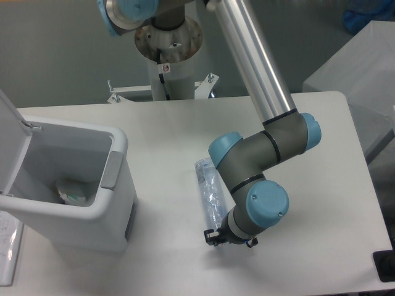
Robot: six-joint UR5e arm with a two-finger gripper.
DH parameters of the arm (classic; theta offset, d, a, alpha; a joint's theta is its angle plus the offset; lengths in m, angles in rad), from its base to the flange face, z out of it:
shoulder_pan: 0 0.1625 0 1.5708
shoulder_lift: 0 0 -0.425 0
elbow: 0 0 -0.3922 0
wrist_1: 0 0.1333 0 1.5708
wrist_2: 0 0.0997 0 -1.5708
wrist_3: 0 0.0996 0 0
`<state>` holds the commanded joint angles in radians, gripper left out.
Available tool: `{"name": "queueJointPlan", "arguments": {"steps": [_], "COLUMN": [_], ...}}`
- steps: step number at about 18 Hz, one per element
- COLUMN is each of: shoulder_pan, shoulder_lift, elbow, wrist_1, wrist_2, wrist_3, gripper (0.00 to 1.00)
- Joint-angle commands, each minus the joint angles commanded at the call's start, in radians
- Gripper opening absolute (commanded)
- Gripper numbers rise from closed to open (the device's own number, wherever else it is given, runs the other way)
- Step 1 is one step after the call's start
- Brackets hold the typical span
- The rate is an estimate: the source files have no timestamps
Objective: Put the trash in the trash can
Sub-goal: 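Lower the gripper to the bottle's cap end, then close the gripper on the bottle cap and tilt it upright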
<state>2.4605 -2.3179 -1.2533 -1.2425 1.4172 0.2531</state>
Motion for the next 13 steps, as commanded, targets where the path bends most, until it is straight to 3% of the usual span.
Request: {"name": "queueJointPlan", "arguments": {"steps": [13], "shoulder_pan": [0.002], "shoulder_lift": [0.012], "elbow": [0.012], "wrist_1": [0.002], "wrist_2": [0.008], "wrist_3": [0.005], "gripper": [0.0]}}
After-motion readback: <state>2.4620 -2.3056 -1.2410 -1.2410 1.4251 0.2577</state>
